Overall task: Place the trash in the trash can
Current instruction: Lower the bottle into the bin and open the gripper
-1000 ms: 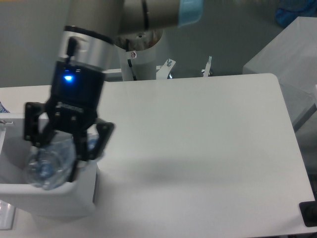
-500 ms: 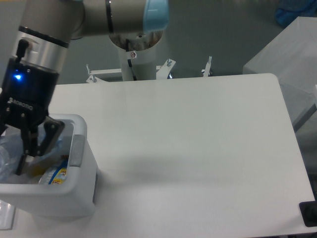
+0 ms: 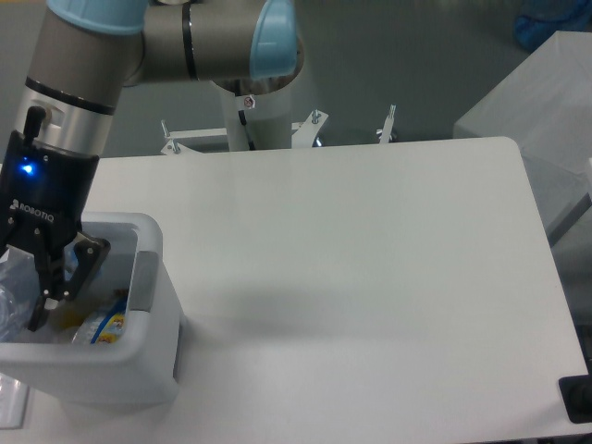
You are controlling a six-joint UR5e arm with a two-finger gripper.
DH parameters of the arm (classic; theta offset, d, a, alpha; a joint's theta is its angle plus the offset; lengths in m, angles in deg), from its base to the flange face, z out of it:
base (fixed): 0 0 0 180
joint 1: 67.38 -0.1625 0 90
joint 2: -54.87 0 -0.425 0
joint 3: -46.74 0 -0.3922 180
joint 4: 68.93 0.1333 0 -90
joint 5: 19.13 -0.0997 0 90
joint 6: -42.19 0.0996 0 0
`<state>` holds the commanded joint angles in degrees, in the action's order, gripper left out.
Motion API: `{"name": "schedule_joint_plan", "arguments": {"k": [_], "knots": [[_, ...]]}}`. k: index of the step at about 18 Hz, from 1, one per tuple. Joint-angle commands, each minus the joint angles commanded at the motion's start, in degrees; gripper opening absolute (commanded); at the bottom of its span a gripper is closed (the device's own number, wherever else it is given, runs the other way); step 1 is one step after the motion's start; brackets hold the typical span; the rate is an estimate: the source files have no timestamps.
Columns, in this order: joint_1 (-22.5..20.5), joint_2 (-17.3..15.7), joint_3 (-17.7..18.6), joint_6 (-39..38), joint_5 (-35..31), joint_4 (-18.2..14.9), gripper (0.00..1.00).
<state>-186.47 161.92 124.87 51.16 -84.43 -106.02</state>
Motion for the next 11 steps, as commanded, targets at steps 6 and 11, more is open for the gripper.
{"name": "schedule_joint_plan", "arguments": {"k": [6,11], "knots": [[-0.09,-0.35,1.23,0.18,0.0,0.0,0.66],[0.0,-0.26,1.67,0.35,-0.09,0.0,0.69]]}}
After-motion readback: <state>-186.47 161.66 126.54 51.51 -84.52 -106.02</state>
